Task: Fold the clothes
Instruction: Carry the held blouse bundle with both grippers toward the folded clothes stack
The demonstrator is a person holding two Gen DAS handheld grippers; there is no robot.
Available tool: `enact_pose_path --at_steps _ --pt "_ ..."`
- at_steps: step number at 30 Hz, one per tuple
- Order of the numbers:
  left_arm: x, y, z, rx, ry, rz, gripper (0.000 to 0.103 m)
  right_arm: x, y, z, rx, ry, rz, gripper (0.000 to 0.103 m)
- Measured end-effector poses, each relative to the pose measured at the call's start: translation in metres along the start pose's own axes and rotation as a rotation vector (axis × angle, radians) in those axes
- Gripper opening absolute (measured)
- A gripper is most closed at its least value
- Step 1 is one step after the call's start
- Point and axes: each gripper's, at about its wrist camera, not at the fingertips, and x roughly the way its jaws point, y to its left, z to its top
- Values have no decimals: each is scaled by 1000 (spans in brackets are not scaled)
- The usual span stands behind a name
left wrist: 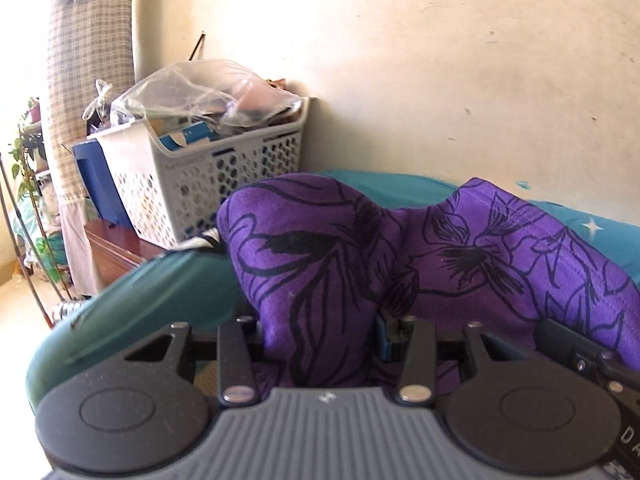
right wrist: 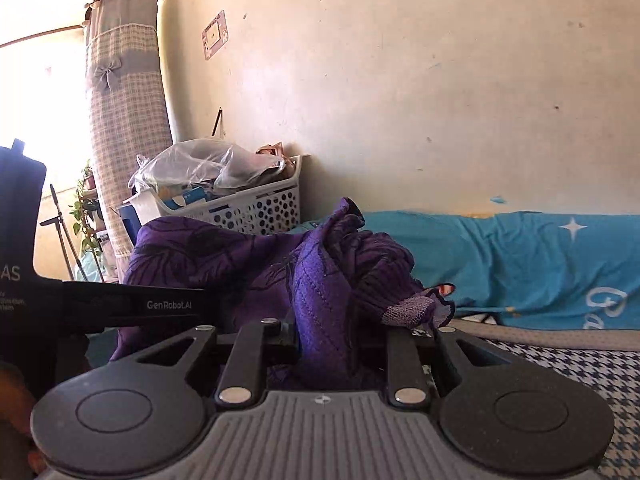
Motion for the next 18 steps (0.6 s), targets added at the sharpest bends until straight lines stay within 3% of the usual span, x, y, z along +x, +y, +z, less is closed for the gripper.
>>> enact_pose_path --at_steps 8,15,18 --pt "39 16 14 54 -4 46 40 49 11 -6 58 11 34 22" --pt "94 11 -1 68 48 27 40 89 4 -29 94 49 2 22" --pt "109 1 -13 130 30 52 42 102 -5 -43 85 79 -25 22"
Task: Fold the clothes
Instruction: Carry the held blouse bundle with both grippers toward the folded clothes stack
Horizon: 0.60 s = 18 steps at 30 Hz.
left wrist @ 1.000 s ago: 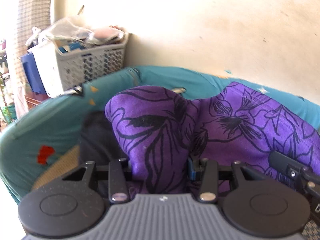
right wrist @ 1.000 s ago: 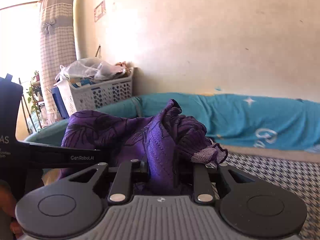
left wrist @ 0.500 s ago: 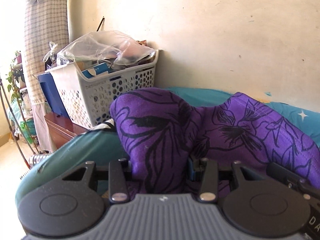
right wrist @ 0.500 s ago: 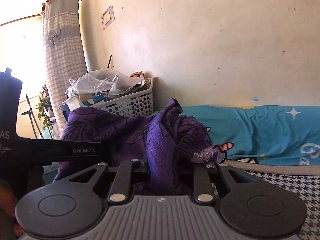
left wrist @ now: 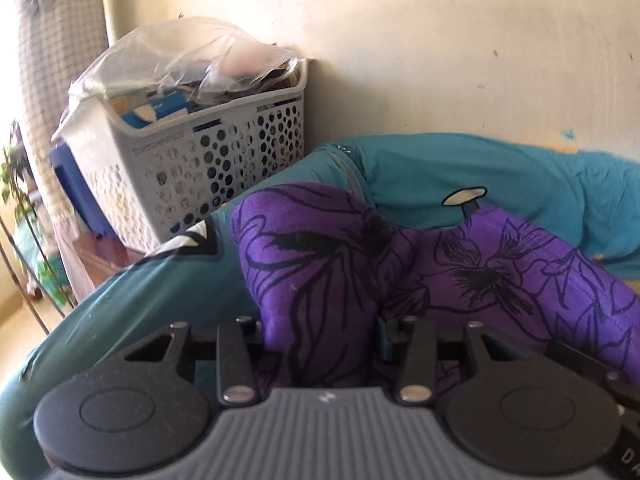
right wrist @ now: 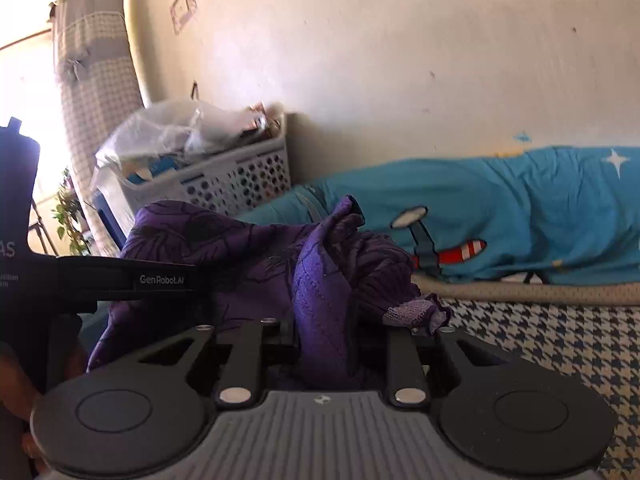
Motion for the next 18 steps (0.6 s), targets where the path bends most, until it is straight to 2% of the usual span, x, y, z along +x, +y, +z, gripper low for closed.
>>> enact_pose_path --at_steps 2,4,5,7,8,10,14,18 --pt "7 -4 -3 15 -9 8 48 9 -5 -9 -19 14 -21 24" --pt "15 -2 -4 -3 4 7 59 12 -9 -18 -46 19 -36 28" --pt "19 0 -3 -17 13 4 60 13 -11 -21 -56 22 -44 30" --pt "25 6 -3 -45 28 -7 65 13 -17 -25 -53 25 -56 40" --pt "27 10 -4 -59 36 -14 69 12 -20 -27 -47 28 -61 41" --pt "34 20 -4 -102 76 -10 83 8 -24 -28 -51 28 -66 42" --pt "36 43 -3 -241 138 -48 86 0 -31 -27 -59 39 -107 46" --pt "20 52 8 -238 114 -16 86 -9 -33 -28 -104 41 -147 46"
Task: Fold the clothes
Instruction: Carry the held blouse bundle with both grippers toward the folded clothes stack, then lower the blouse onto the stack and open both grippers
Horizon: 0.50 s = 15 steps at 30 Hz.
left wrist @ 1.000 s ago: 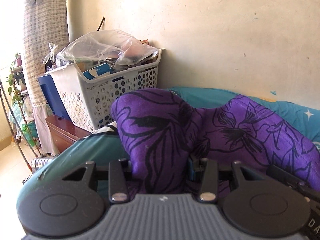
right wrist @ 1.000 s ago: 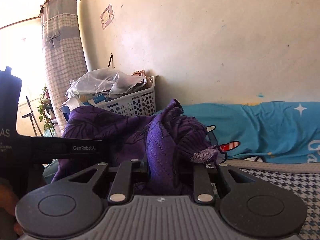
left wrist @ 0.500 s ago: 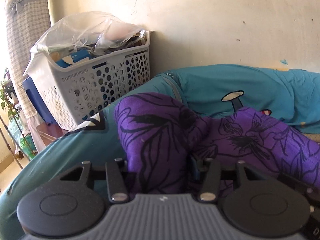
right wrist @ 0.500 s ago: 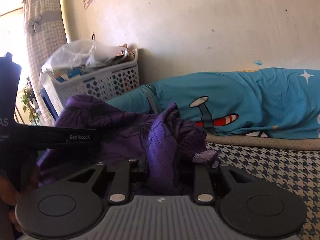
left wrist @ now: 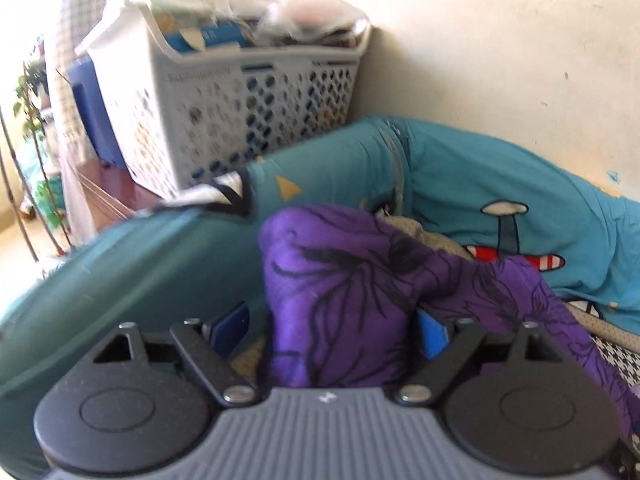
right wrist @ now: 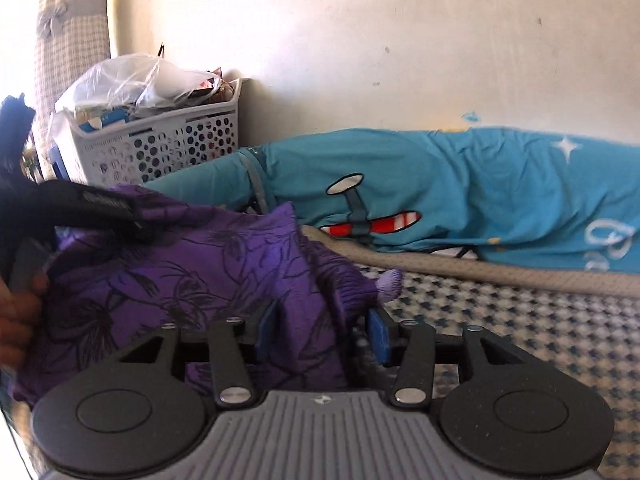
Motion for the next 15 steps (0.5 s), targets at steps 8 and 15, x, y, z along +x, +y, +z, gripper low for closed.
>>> enact_pose_path --at_steps 8,15 --pt "-32 15 12 -16 -102 51 87 -23 -6 2 -13 -35 -47 46" --pt "-23 22 10 -41 -120 129 92 -41 12 6 -108 -109 24 46"
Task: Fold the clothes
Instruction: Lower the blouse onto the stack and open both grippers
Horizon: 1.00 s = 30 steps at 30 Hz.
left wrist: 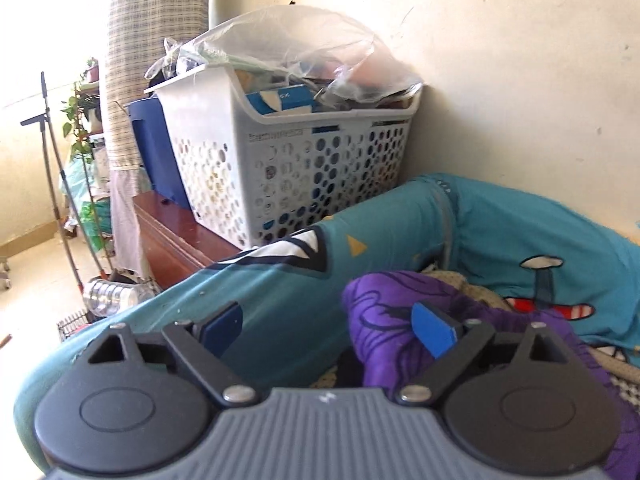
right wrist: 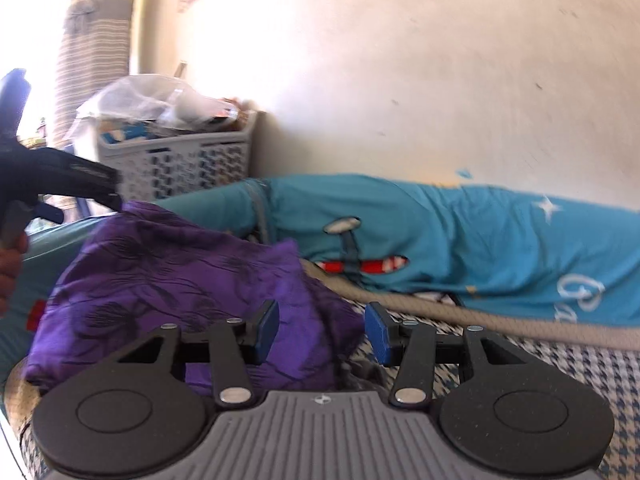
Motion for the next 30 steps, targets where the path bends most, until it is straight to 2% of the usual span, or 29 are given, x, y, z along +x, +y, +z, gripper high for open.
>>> enact_pose_path --at_steps 3,6,10,12,16,22,27,30 --pt "13 -6 -4 30 10 51 92 2 12 0 -39 3 65 46" --pt "25 -9 -13 52 23 115 93 13 19 -6 -56 49 111 46" --pt "42 -10 -30 106 36 163 94 28 18 -19 -55 102 117 46" --pt "44 -15 -35 151 10 178 95 32 15 -24 -41 107 128 47" --pt "46 -21 -36 155 9 201 96 42 9 -27 -5 147 134 48" --pt "37 -10 -25 119 43 159 97 42 3 -23 35 179 130 48" --pt "0 -3 -14 72 44 168 102 21 -5 -13 74 165 134 50" --pt "-28 -8 -16 63 49 113 103 7 -6 -11 62 170 113 54"
